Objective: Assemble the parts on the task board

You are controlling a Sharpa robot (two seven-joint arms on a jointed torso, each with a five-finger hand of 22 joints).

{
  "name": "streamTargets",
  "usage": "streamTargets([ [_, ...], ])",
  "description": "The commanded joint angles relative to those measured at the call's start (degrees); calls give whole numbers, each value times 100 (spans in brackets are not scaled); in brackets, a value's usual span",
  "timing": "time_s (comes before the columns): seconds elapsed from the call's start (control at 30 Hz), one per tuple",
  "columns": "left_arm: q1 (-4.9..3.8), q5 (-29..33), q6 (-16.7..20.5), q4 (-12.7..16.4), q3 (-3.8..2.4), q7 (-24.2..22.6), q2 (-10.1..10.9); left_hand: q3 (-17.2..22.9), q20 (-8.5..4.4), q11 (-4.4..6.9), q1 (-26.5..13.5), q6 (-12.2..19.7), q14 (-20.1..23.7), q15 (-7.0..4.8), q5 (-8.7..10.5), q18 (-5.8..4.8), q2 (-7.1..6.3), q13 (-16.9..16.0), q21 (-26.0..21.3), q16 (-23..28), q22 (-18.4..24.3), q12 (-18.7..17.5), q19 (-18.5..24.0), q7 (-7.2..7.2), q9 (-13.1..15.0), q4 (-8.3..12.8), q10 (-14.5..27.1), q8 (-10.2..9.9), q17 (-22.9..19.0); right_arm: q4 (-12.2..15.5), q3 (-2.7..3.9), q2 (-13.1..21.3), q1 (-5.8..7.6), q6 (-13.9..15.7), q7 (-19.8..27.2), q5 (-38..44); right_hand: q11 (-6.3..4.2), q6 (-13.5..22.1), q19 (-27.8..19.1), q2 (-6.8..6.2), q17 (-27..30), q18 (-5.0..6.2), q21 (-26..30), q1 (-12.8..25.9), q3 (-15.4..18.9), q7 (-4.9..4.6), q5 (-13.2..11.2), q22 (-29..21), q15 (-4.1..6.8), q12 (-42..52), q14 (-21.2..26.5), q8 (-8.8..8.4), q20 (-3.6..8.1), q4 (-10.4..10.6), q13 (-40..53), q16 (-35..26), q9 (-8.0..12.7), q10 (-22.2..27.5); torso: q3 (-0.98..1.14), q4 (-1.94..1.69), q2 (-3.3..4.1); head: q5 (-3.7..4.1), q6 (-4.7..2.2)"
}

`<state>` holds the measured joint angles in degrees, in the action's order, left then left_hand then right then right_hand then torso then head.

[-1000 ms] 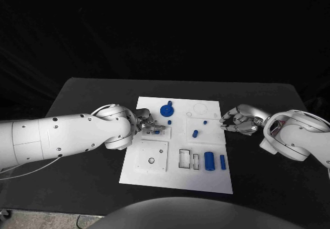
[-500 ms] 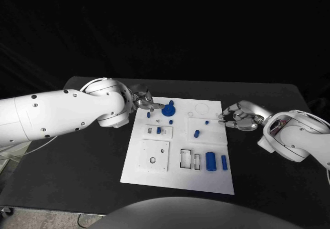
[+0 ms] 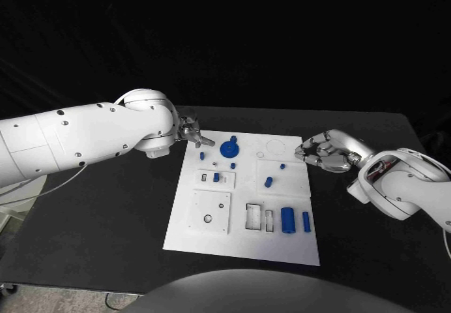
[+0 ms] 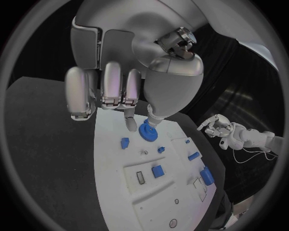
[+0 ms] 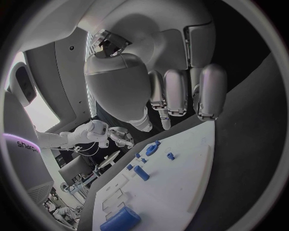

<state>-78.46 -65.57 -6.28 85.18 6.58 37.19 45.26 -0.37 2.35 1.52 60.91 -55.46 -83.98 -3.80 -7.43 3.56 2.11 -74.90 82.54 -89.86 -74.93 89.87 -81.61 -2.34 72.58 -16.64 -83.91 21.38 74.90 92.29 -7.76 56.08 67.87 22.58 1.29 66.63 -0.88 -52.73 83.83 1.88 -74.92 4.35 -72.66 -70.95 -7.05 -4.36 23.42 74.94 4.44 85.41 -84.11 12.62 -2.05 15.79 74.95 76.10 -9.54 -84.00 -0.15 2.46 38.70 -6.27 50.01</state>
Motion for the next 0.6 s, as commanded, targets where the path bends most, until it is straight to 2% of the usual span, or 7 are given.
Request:
streamTargets([
  [0.03, 32, -49, -341, -172, -4, 21, -94, -41, 32, -19, 6, 45, -602, 3, 35, -89, -28, -1510, -16, -14, -891, 13, -13, 7, -12, 4, -609, -38, 1510, -15, 0, -24, -2, 107, 226, -111, -51, 15, 128, -17, -32, -93, -43, -11, -3, 20, 15, 922, 36, 49, -392, -39, 40, 7, 998, 45, -12, -364, -3, 3, 5, -22, -1],
  [0.2, 87, -151, -231, -399, -5, -37, -225, -117, 44, -30, -34, 26, -602, 15, 118, -89, -22, -1510, -22, -14, -895, 13, -13, -1, -34, -2, -609, -60, 1510, -32, 0, -37, -8, 61, 254, -130, -45, 5, 135, -11, -54, -98, -71, 1, -6, 19, 15, 937, 37, 73, -396, -36, 44, 14, 1026, 74, -32, -380, -5, -17, 2, -15, -1],
  [0.43, 115, -276, -164, -579, -6, -92, -275, -155, 50, -32, -28, 4, -602, 19, 158, -89, -36, -1510, -23, -14, -898, 13, -14, 0, -40, 8, -609, -62, 1510, -45, 0, -34, -11, 7, 250, -150, -33, -9, 134, -4, -46, -98, -72, 15, -9, 15, 4, 943, 33, 78, -395, -32, 44, 22, 1031, 73, -50, -384, 9, 7, 4, -54, -1],
  [0.6, 133, -281, -246, -657, -4, -121, -286, -170, 52, -32, -11, -4, -602, 20, 168, -78, -46, -1510, -55, -14, -875, 13, 18, 0, -37, 15, -609, -59, 1510, -52, 0, -28, -12, -35, 228, -156, -26, -14, 129, -1, -33, -96, -58, 21, -10, 12, -3, 941, 30, 71, -392, -31, 44, 25, 1022, 63, -57, -380, 11, 5, 3, -46, -1],
])
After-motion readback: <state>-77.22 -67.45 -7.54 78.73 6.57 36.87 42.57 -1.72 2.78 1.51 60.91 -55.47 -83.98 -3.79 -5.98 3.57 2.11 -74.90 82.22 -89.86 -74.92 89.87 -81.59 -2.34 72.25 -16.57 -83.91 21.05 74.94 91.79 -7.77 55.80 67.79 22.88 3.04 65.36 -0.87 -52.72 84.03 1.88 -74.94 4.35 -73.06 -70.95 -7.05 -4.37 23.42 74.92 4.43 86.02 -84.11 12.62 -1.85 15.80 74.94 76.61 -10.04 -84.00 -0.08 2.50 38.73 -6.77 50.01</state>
